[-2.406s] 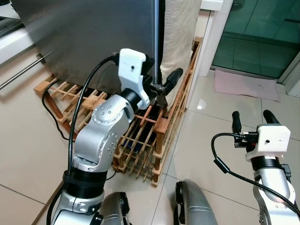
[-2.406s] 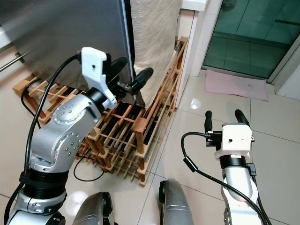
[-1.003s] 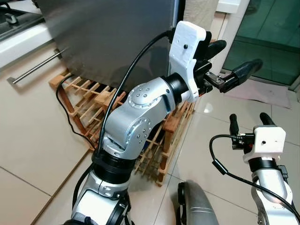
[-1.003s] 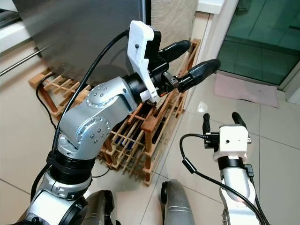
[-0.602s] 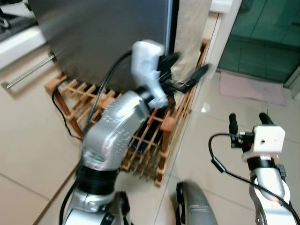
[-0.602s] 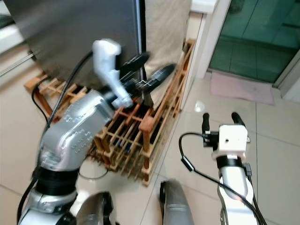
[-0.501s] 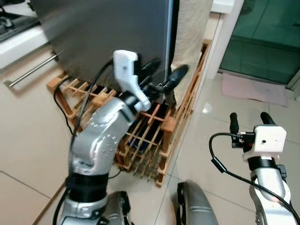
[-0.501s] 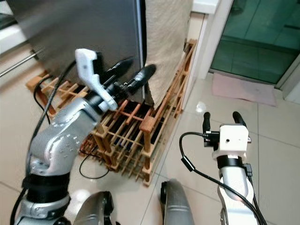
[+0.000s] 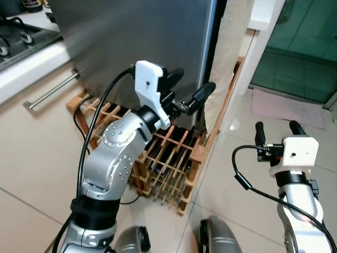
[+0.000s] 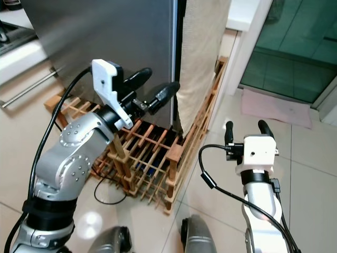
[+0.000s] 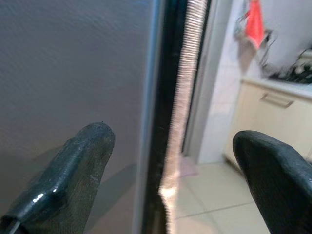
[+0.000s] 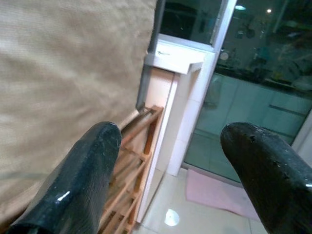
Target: Restocking fridge
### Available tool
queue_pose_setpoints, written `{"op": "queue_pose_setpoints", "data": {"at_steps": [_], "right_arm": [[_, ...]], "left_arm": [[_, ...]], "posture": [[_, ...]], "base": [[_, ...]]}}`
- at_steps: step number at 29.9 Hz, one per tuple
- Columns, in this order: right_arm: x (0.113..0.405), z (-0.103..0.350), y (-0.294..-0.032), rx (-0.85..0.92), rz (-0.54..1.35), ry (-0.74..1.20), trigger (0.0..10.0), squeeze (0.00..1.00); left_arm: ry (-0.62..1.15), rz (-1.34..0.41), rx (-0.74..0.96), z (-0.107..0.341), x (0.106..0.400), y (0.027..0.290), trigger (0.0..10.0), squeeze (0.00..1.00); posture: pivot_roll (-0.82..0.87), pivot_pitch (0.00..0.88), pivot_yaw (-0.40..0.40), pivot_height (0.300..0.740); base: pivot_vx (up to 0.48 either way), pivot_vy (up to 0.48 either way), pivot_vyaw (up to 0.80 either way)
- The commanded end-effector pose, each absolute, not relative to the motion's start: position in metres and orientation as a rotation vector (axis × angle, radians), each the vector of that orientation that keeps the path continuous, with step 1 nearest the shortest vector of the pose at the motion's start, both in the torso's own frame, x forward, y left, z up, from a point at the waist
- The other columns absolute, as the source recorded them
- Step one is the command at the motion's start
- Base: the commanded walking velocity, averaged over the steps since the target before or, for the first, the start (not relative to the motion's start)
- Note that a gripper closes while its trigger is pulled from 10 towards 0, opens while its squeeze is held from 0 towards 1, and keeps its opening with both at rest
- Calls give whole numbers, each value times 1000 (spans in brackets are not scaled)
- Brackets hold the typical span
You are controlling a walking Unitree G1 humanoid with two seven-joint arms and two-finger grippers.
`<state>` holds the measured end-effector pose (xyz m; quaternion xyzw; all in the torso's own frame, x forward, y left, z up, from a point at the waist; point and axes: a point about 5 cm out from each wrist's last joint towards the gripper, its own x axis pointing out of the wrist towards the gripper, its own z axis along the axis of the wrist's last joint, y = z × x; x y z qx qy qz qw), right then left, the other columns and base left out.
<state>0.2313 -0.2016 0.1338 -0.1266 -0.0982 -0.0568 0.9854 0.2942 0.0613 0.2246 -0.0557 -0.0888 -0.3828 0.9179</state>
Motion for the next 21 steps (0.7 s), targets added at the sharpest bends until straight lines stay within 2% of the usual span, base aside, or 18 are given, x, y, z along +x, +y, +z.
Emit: {"op": "queue_pose_setpoints", "data": {"at_steps": [1, 5, 10, 21], "right_arm": [[231, 135, -202, -257, -105, -206, 10000, 0], [233, 135, -202, -262, -110, -198, 10000, 0], [233, 140, -206, -267, -119, -204, 10000, 0], [227, 133, -210, -259, -142, -164, 10000, 0]], "left_arm": [[-209, -805, -83, 229, 294, 57, 10000, 0], [-221, -817, -88, 231, 292, 54, 10000, 0], [-227, -822, -80, 234, 291, 50, 10000, 0], [-191, -883, -61, 230, 291, 35, 10000, 0]], "posture": [[-188, 0, 24, 727], [-191, 2, 29, 727], [-196, 45, 30, 727], [-206, 50, 35, 727]], "base": [[0, 0, 0], [0, 0, 0], [0, 0, 0], [0, 0, 0]]}}
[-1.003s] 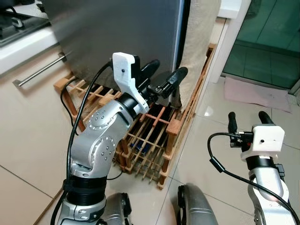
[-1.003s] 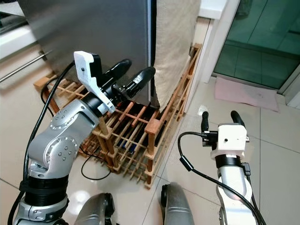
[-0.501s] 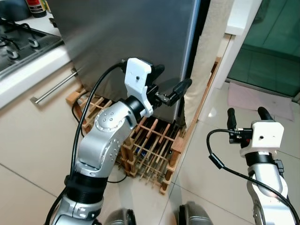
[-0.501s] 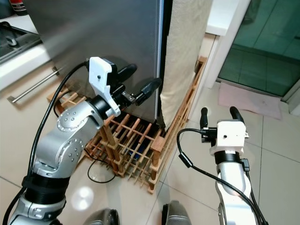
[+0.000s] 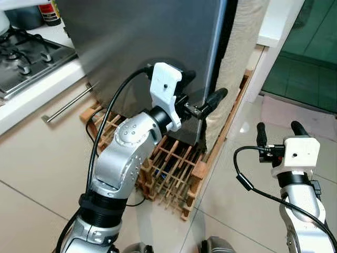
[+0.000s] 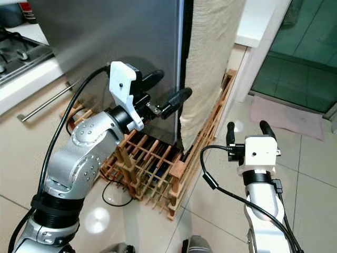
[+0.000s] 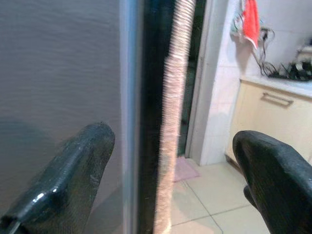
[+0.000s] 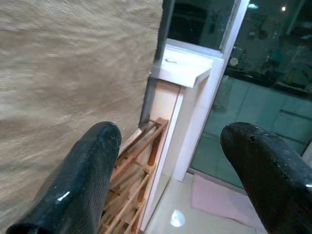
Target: Restocking fridge
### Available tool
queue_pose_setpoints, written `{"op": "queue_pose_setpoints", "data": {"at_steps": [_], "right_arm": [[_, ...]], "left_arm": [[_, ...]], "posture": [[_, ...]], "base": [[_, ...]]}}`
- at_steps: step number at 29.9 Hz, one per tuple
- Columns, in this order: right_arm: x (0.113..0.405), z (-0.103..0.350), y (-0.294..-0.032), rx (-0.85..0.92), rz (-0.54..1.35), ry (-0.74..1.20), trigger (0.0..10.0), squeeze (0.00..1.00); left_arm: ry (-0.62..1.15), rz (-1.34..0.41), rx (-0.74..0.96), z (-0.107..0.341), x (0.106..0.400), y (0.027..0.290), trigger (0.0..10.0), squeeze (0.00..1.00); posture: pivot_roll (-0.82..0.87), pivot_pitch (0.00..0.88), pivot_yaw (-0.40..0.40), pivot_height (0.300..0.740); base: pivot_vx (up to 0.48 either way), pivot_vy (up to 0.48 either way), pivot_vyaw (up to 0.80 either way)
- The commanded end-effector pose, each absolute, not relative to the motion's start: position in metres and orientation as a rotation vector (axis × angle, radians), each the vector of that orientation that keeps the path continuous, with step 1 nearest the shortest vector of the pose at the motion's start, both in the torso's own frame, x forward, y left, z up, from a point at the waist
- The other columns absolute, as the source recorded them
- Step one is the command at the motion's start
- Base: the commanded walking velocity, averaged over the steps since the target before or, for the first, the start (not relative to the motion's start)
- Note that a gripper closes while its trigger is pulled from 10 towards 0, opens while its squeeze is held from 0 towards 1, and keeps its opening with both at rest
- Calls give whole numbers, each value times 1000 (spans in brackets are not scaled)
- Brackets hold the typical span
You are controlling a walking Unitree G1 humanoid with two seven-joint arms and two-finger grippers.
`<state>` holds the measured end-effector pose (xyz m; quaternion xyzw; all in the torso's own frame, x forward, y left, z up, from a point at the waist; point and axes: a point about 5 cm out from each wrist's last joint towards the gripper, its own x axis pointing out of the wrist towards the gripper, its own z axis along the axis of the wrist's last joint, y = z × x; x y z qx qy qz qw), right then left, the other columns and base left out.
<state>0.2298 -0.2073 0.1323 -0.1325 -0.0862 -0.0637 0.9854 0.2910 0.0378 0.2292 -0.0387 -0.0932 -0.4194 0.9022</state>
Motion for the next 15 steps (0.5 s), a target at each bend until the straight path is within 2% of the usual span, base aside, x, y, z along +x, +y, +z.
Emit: {"op": "queue_pose_setpoints", "data": {"at_steps": [1, 8, 15], "right_arm": [[227, 130, -212, -247, -157, -151, 10000, 0], [225, 126, -214, -241, -167, -131, 10000, 0], [227, 124, -212, -242, -158, -123, 10000, 0]], "left_arm": [[-167, -892, -57, 225, 292, 35, 10000, 0], [-84, -886, -34, 206, 293, 41, 10000, 0], [-30, -873, -57, 189, 300, 30, 10000, 0]], "posture": [[-211, 44, 39, 727], [-210, 41, 39, 727], [-207, 36, 35, 727]], "base": [[0, 0, 0], [0, 0, 0], [0, 0, 0]]}}
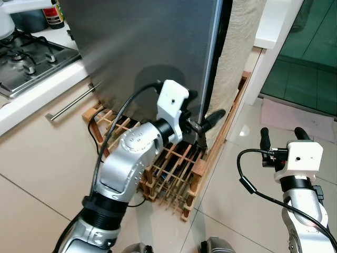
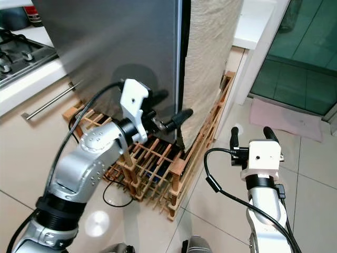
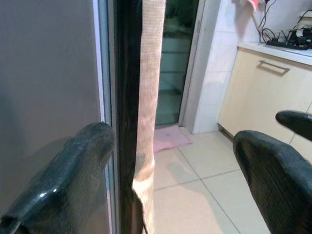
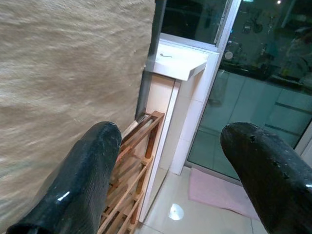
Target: Restocking fridge
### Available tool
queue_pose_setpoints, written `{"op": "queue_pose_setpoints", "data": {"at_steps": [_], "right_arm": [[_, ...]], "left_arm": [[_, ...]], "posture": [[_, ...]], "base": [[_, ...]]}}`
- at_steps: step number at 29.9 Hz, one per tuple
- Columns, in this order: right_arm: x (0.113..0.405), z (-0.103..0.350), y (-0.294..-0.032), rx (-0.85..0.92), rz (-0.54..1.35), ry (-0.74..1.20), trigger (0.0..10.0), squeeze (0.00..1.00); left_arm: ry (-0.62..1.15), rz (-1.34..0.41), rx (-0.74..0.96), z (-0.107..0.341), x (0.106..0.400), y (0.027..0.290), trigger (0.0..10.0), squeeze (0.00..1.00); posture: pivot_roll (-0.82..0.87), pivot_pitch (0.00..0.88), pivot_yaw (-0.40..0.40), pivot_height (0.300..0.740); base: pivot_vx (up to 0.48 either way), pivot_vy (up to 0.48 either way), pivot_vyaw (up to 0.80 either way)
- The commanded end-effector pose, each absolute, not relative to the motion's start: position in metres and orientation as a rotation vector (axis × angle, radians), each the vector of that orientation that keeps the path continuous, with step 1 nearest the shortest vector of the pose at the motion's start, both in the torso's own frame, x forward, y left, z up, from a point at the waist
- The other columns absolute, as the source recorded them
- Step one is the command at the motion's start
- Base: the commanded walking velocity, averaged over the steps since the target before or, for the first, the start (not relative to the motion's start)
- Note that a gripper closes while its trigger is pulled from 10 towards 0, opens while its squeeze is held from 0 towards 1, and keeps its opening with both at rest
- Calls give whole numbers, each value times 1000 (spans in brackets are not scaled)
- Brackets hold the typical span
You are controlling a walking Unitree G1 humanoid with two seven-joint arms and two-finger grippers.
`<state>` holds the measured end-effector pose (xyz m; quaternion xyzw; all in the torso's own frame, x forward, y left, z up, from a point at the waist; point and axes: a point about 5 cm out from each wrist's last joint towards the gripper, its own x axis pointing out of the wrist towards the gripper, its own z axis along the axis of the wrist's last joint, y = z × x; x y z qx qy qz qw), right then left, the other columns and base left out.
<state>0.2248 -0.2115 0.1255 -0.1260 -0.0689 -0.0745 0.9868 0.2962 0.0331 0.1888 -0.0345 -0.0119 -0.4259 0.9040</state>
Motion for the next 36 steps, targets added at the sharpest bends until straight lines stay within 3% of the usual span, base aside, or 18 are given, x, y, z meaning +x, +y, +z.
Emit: {"op": "queue_pose_setpoints", "data": {"at_steps": [1, 28, 33, 36], "right_arm": [[227, 124, -212, -242, -158, -123, 10000, 0], [228, 124, -211, -257, -160, -134, 10000, 0], [229, 124, -210, -255, -158, -131, 10000, 0], [227, 117, -211, -246, -155, -94, 10000, 0]], "left_arm": [[-30, -873, -57, 189, 300, 30, 10000, 0], [-88, -848, -99, 197, 314, -20, 10000, 0], [-76, -826, -117, 210, 316, -39, 10000, 0], [-73, -921, -150, 218, 308, -56, 10000, 0]], "posture": [[-207, 36, 35, 727], [-232, 35, 37, 727], [-234, 37, 37, 727], [-236, 41, 38, 727]], "base": [[0, 0, 0], [0, 0, 0], [0, 0, 0], [0, 0, 0]]}}
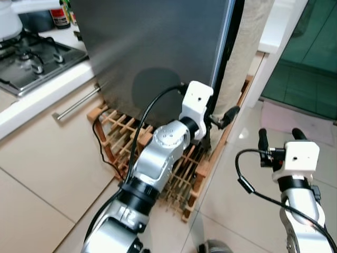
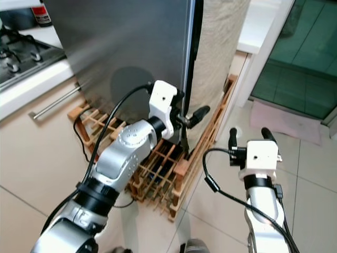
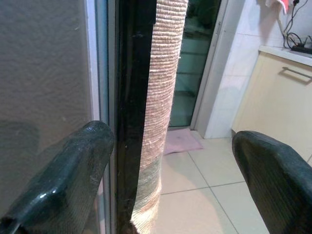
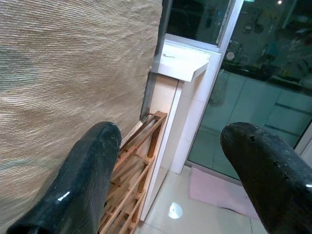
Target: Restocking fridge
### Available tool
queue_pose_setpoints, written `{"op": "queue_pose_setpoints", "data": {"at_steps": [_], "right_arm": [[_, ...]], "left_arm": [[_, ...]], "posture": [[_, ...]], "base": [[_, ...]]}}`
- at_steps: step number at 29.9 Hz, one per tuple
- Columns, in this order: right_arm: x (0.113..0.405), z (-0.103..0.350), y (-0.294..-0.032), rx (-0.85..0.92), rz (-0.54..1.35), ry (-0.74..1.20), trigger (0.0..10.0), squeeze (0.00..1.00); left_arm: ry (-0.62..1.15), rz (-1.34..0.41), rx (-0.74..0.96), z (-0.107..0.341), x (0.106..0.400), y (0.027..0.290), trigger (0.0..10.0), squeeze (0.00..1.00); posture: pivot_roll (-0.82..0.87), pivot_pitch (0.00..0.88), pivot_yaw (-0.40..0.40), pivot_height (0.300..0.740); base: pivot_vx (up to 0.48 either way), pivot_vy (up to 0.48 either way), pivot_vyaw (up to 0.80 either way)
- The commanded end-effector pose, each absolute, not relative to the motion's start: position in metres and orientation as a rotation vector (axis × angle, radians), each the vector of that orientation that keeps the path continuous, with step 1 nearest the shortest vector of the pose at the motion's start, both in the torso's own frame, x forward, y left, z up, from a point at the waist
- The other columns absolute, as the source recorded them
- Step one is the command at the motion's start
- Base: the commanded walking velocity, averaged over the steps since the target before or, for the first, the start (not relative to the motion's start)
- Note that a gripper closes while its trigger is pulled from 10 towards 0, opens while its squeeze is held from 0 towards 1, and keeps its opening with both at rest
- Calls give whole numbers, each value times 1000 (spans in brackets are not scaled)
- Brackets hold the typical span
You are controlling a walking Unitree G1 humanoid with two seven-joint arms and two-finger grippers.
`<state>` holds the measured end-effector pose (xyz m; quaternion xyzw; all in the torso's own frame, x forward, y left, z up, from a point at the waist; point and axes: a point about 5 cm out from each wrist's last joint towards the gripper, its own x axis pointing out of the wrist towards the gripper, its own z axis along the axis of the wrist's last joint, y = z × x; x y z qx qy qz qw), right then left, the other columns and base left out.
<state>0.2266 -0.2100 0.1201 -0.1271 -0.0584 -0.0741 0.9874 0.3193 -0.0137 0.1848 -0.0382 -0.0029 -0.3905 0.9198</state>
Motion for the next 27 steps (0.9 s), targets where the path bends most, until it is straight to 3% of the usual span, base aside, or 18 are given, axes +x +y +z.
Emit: {"op": "queue_pose_setpoints", "data": {"at_steps": [1, 17, 27], "right_arm": [[227, 115, -212, -244, -156, -87, 10000, 0], [217, 81, -222, -182, -156, 71, 10000, 0], [214, 61, -232, -173, -167, 116, 10000, 0]], "left_arm": [[-73, -932, -150, 219, 307, -57, 10000, 0], [-165, -1291, -209, 247, 272, -89, 10000, 0], [-144, -1377, -270, 248, 267, -93, 10000, 0]], "posture": [[-236, 41, 38, 727], [-251, 41, 51, 727], [-254, 37, 60, 727]], "base": [[0, 0, 0], [0, 0, 0], [0, 0, 0]]}}
